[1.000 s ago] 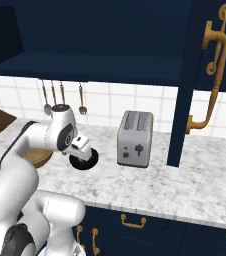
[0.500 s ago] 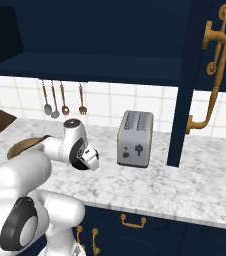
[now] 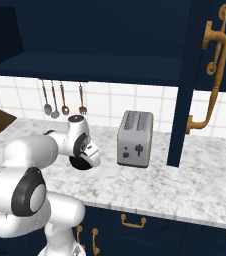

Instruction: Pick up the bowls on the counter and stack them on top of one another in the open cabinet. Place the smaller bowl on top of the larger bowl.

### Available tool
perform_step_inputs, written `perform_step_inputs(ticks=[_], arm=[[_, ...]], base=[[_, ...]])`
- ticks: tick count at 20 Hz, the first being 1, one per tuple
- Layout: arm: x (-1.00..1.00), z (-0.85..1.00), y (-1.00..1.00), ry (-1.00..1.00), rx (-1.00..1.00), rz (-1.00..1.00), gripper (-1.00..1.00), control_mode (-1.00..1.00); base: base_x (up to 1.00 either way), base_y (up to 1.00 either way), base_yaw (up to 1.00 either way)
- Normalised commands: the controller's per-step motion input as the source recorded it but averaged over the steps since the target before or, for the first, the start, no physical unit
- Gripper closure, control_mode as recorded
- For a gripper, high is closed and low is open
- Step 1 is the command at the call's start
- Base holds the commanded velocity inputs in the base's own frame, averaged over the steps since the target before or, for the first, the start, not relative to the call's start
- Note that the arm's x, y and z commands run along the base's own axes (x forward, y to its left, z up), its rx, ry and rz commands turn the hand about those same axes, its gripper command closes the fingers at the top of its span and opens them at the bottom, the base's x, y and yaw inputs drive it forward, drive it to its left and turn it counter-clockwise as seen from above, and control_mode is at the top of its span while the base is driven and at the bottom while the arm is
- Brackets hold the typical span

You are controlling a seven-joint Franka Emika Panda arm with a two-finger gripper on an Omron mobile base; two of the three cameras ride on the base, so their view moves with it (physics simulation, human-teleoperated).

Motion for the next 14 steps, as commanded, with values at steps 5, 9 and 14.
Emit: perform_step_inputs(ticks=[5, 9, 14], arm=[[0.01, -0.55, 0.0, 0.0, 0.0, 0.0, -1.0, -1.0], [-0.14, -0.33, -0.05, 0.0, 0.0, 0.0, -1.0, -1.0], [0.0, -0.06, 0.0, 0.0, 0.0, 0.0, -1.0, -1.0]], base=[[0.0, 0.0, 0.0], [0.0, 0.0, 0.0], [0.0, 0.0, 0.0]])
